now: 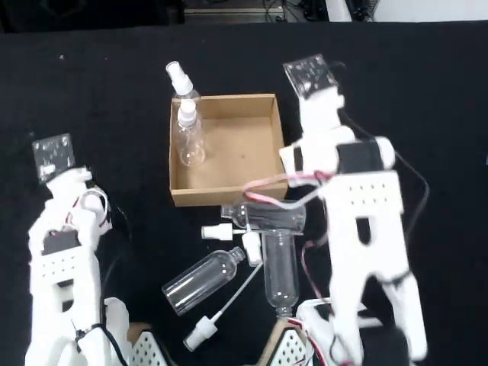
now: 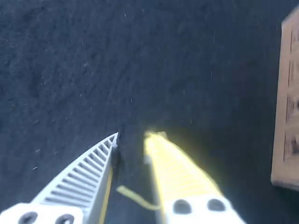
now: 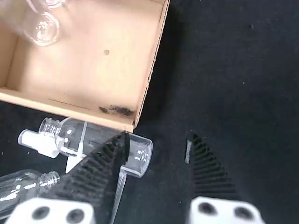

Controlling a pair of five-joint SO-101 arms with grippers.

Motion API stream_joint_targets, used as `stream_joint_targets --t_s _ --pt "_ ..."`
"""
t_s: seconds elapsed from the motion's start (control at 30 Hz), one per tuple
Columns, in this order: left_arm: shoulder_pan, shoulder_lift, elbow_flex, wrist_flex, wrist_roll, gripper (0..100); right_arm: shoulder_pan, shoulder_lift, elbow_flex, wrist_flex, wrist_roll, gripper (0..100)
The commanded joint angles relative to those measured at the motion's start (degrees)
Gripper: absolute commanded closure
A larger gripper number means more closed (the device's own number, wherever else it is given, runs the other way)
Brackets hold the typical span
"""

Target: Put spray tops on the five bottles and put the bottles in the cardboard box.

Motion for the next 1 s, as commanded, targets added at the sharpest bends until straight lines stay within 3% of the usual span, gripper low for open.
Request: stream_joint_targets --t_s 0.0,0.17,0.4,0.6,0.97 --pt "2.68 -0.88 -16.48 24.09 -14.59 76 5.98 -10.77 3.74 0.70 1.67 82.5" --pt "12.26 -0.97 -27.91 47.47 -26.02 79 16.18 -14.11 5.93 0.70 6.59 82.5" --pt "30.20 -0.88 -32.13 61.27 -27.96 79 27.87 -14.20 9.10 0.35 12.22 82.5" --pt "44.00 -0.88 -29.05 62.95 -27.69 67 33.85 -14.20 9.36 0.26 17.14 82.5" --pt "47.43 7.21 -20.88 50.46 -27.96 67 43.25 -14.11 9.45 0.26 23.47 82.5"
